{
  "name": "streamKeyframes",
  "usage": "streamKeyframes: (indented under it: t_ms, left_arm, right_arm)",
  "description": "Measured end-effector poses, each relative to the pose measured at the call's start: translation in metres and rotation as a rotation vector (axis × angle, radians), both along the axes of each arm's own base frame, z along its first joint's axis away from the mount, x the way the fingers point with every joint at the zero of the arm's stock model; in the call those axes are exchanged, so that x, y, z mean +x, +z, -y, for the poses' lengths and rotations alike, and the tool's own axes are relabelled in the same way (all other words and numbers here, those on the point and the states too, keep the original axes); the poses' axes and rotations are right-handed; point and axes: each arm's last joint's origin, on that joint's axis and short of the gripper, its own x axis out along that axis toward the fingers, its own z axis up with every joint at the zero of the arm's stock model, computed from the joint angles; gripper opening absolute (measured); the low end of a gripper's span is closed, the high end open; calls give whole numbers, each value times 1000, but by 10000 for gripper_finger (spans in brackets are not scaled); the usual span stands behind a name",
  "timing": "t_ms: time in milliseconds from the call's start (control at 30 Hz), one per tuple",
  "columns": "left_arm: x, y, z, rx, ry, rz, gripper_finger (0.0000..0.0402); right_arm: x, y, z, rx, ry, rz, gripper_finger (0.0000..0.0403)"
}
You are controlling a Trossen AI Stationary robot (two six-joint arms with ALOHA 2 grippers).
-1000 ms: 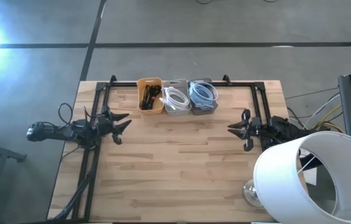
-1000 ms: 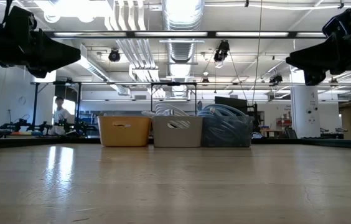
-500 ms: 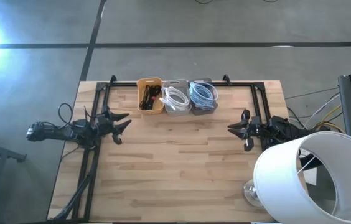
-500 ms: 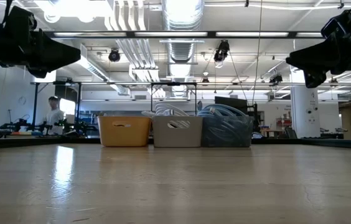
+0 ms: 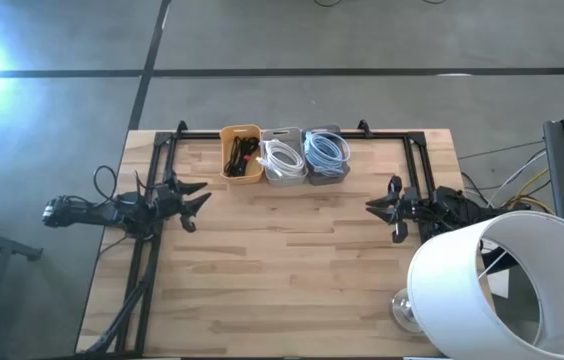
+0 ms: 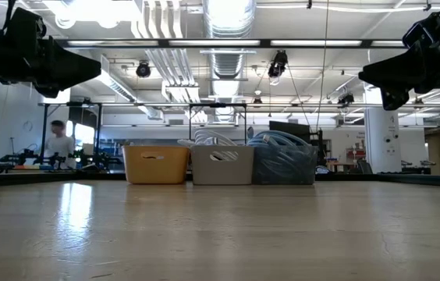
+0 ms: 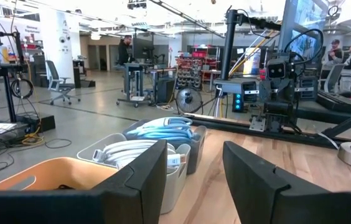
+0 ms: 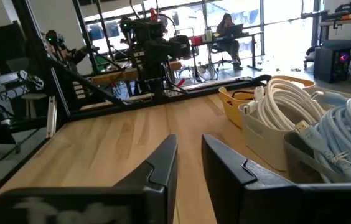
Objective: Pick & Place USB Port
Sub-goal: Return to Home Position
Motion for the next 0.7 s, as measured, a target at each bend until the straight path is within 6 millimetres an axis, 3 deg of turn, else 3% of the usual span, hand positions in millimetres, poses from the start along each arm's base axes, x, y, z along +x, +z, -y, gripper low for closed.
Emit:
streamKeyframes:
  t_ms: [367,700]
  left_arm:
    - [0,0,0,0,0,0,161]
    - [0,0,0,0,0,0,161]
  right_arm:
    - [0,0,0,0,0,0,84]
    - [0,0,0,0,0,0,69]
